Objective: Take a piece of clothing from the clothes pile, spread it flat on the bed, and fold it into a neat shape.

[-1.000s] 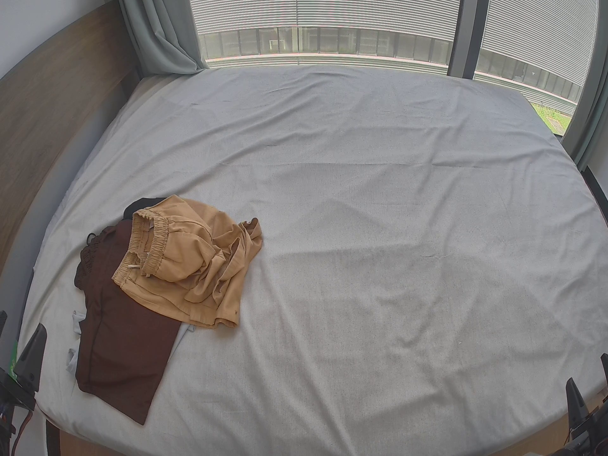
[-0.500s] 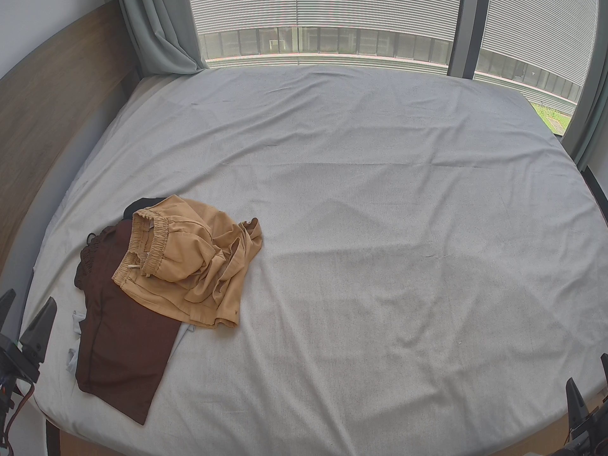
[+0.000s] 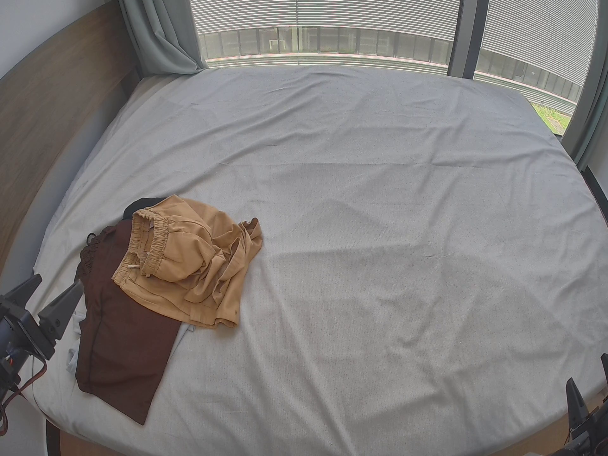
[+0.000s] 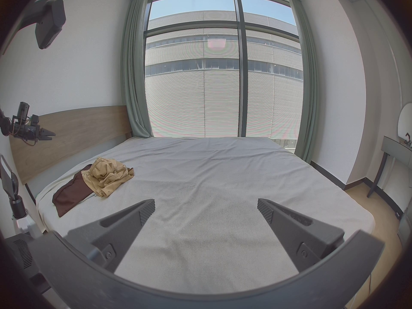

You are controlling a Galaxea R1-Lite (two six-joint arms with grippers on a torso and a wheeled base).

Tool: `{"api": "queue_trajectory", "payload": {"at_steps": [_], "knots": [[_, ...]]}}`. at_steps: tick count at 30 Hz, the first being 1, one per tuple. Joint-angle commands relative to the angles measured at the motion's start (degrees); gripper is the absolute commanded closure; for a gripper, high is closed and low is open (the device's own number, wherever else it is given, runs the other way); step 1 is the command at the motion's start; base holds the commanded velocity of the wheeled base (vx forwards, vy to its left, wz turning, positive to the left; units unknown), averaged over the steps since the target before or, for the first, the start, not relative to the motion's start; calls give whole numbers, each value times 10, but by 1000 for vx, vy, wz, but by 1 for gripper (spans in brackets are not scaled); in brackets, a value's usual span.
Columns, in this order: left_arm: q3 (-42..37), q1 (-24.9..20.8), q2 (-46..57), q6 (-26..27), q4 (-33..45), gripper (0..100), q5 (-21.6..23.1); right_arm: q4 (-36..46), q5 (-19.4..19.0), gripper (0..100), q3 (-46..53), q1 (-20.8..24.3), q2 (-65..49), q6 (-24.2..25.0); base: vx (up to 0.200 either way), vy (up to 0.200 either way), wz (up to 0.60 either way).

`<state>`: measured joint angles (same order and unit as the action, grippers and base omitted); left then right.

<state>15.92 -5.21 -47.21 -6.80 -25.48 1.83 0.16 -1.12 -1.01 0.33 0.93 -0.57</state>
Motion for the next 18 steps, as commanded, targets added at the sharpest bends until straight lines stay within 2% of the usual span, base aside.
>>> {"api": "queue_trajectory", "payload": {"at_steps": [1, 15, 18], "knots": [[13, -2, -14, -6, 1, 0, 5, 0, 0, 0, 9, 0, -9, 0, 0, 0, 0], [45, -2, -43, -10, -2, 0, 25, 0, 0, 0, 9, 0, -9, 0, 0, 0, 0], [53, -2, -59, -25, -5, 0, 36, 0, 0, 0, 9, 0, -9, 0, 0, 0, 0]]}}
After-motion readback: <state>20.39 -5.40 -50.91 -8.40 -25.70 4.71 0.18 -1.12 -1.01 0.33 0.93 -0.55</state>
